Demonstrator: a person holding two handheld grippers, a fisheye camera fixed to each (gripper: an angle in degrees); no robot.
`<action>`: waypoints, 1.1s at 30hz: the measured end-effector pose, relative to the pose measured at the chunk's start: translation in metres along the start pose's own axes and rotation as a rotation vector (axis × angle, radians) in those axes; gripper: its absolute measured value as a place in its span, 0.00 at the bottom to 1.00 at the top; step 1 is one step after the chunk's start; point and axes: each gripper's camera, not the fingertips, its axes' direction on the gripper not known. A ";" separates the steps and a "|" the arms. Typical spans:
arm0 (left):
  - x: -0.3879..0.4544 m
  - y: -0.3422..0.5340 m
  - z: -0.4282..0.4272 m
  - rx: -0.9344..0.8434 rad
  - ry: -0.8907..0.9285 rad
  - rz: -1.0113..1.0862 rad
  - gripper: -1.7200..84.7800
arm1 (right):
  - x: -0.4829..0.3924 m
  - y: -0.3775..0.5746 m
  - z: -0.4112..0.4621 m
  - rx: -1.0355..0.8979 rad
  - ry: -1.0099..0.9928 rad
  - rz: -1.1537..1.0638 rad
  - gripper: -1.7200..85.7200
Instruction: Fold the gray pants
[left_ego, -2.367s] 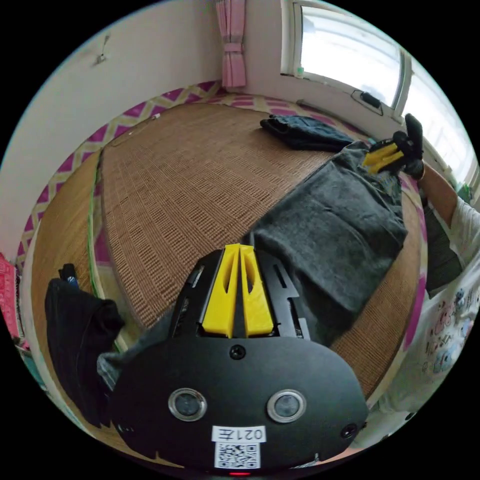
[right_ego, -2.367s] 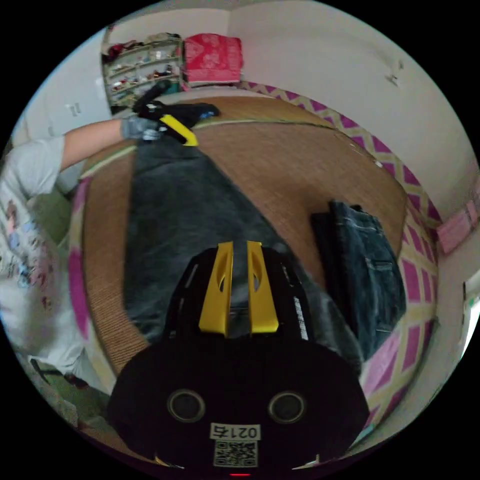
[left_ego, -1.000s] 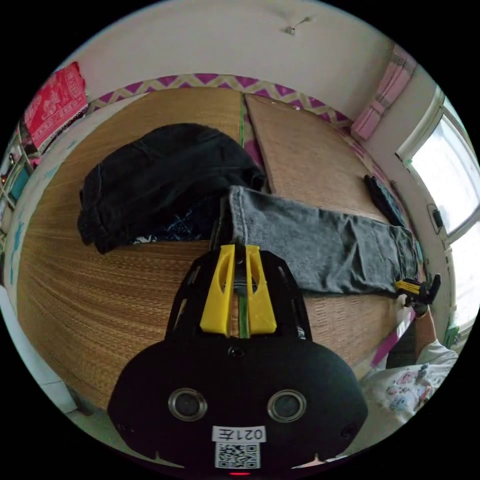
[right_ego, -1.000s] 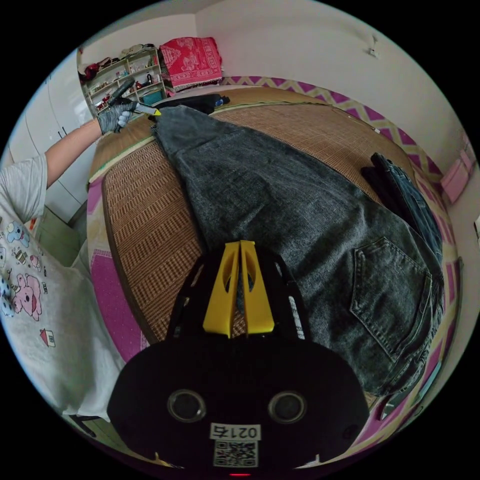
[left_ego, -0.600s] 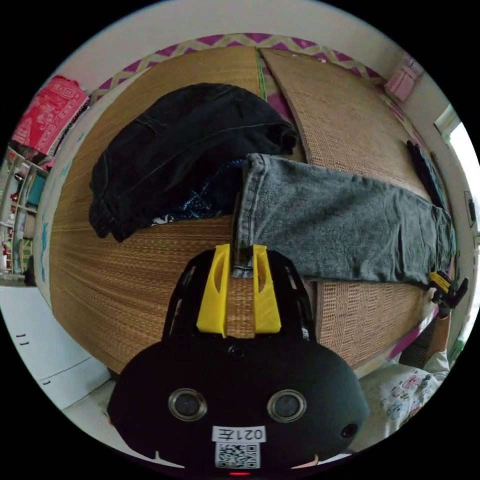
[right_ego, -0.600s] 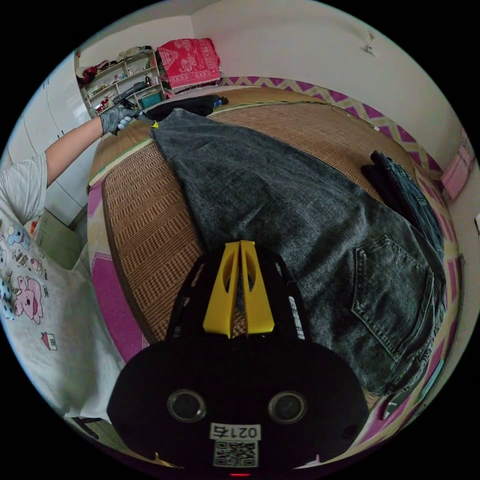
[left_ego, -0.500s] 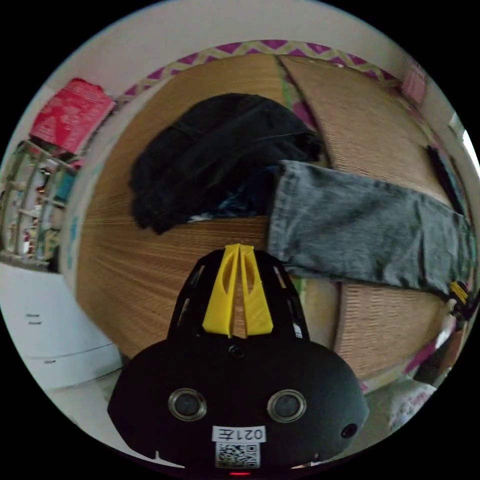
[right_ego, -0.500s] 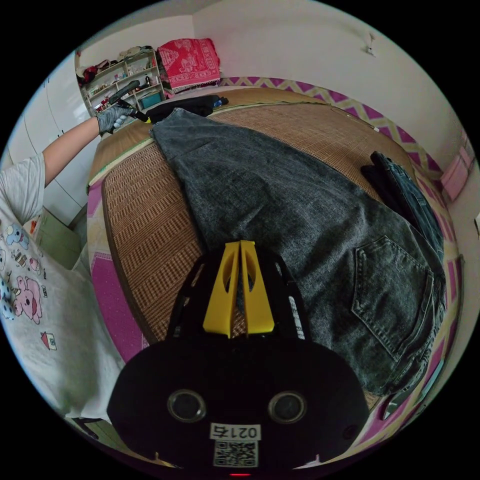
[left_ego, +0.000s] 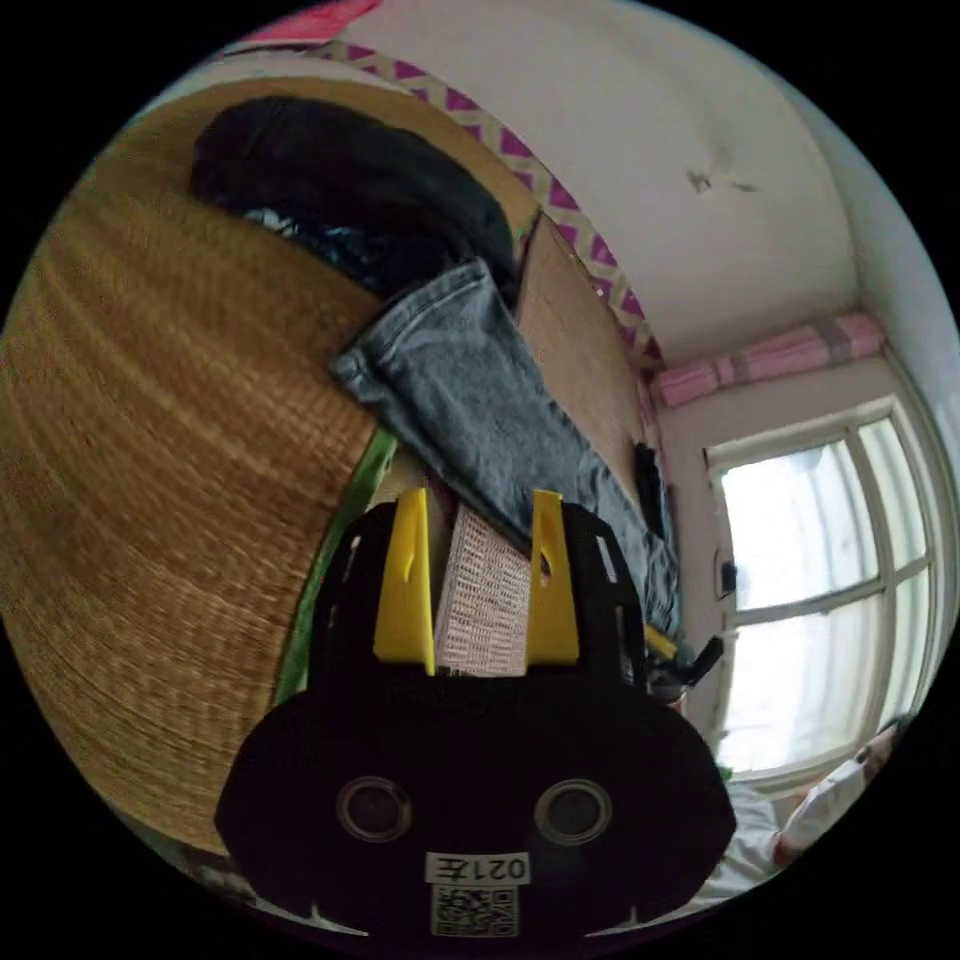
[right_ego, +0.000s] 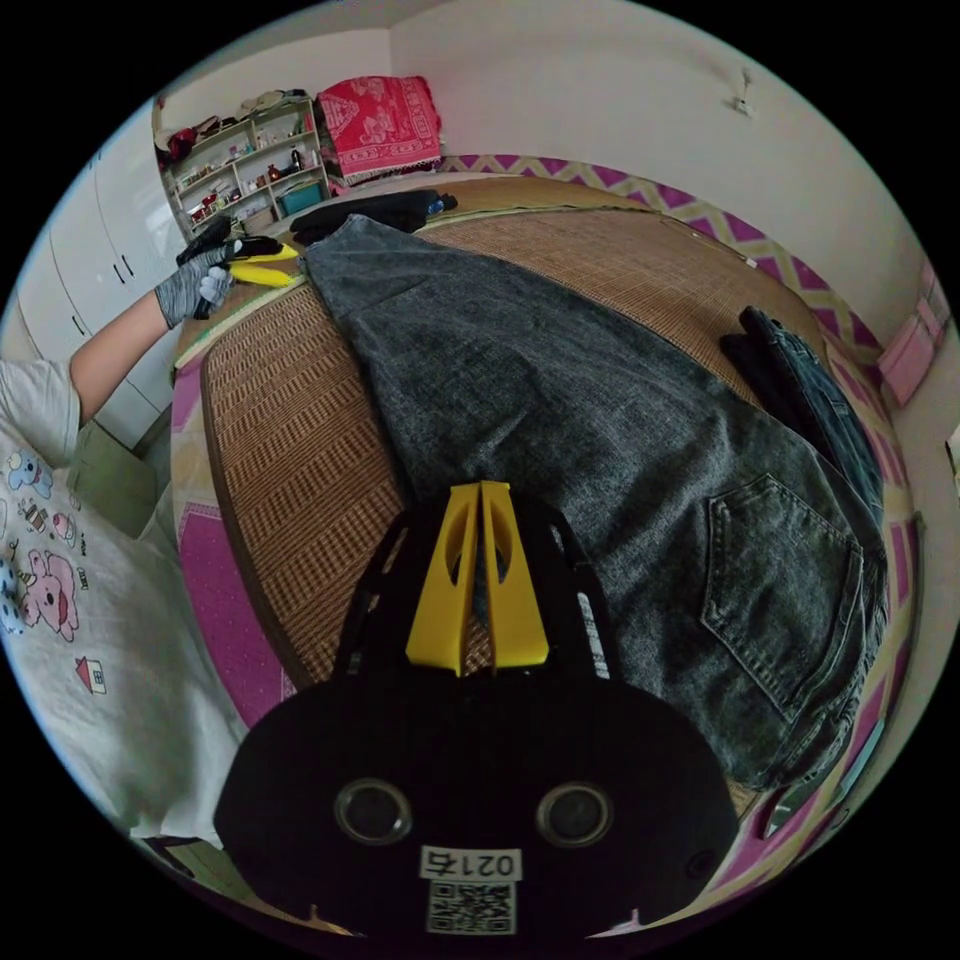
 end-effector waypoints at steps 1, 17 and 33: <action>-0.006 0.002 0.003 0.010 0.011 -0.029 0.18 | 0.001 0.003 0.000 0.000 -0.002 0.002 0.01; -0.053 0.101 0.068 0.361 0.252 -0.149 0.01 | 0.028 0.067 -0.016 0.077 -0.062 0.112 0.01; 0.277 0.427 0.302 0.305 -0.400 1.138 0.01 | 0.035 0.313 -0.123 0.372 -0.127 0.446 0.01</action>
